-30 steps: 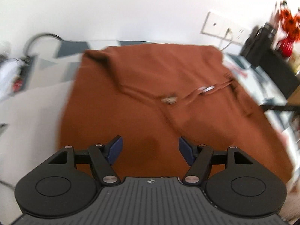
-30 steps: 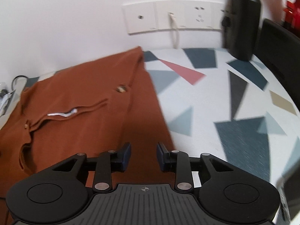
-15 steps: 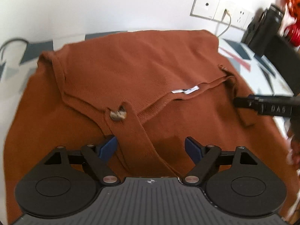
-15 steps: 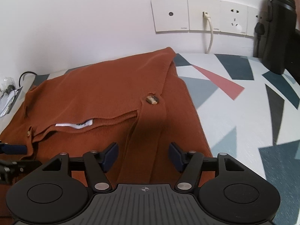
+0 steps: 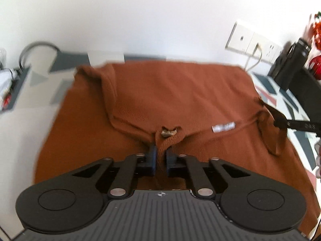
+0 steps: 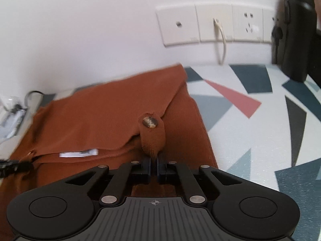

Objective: Fold clothes
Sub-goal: 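Pinch the buttoned placket strip with both grippers, then release it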

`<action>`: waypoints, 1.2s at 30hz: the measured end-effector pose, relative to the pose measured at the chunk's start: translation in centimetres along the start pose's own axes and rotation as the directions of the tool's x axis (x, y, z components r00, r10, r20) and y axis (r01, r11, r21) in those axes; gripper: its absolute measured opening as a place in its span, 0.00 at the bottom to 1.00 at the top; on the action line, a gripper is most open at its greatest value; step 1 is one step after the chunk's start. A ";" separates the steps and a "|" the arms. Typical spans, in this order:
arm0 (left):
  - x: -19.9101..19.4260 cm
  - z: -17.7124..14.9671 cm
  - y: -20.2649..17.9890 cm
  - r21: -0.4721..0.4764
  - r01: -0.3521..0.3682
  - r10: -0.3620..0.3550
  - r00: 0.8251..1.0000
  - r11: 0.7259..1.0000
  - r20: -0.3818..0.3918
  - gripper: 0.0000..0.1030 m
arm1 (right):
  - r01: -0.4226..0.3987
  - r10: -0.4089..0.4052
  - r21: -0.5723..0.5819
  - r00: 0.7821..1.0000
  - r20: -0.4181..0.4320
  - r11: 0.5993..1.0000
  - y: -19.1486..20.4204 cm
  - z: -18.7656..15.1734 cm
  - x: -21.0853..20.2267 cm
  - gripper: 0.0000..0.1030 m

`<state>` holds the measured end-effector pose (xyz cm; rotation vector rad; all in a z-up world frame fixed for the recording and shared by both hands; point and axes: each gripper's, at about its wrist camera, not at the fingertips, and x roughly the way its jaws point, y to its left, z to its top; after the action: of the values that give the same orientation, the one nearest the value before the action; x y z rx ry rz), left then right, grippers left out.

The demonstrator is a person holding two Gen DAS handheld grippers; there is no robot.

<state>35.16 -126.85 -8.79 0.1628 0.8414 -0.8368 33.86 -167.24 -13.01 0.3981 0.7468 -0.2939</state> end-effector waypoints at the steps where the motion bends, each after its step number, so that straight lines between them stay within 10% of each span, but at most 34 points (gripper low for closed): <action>1: -0.7 0.3 0.1 0.012 0.004 -0.004 1.000 1.000 0.017 0.08 | -0.010 0.011 -0.010 1.000 0.011 1.000 0.2 0.0 -0.9 0.04; 10: -3.2 -2.1 2.5 -0.039 0.060 -0.061 0.998 0.997 -0.028 0.09 | -0.045 0.046 -0.060 0.999 0.025 0.997 2.0 -1.6 -7.1 0.04; 15: -2.8 -4.0 2.1 -0.036 0.040 -0.043 0.997 0.999 -0.062 0.58 | 0.010 -0.009 -0.051 1.000 0.015 0.999 2.0 -3.5 -7.0 0.27; 19: -3.1 -5.0 1.4 -0.008 0.038 -0.039 0.997 0.999 -0.073 0.65 | 0.029 -0.028 -0.028 1.000 0.013 0.999 1.8 -4.4 -6.6 0.34; 36: -2.6 -7.2 0.7 0.012 -0.080 0.080 0.994 0.997 -0.071 0.67 | 0.047 -0.041 0.096 0.997 -0.060 0.994 -1.1 -5.9 -3.6 0.39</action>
<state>30.43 -121.70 -11.90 0.2343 0.8923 -0.7632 27.37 -165.17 -14.71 0.4845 0.8012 -0.3620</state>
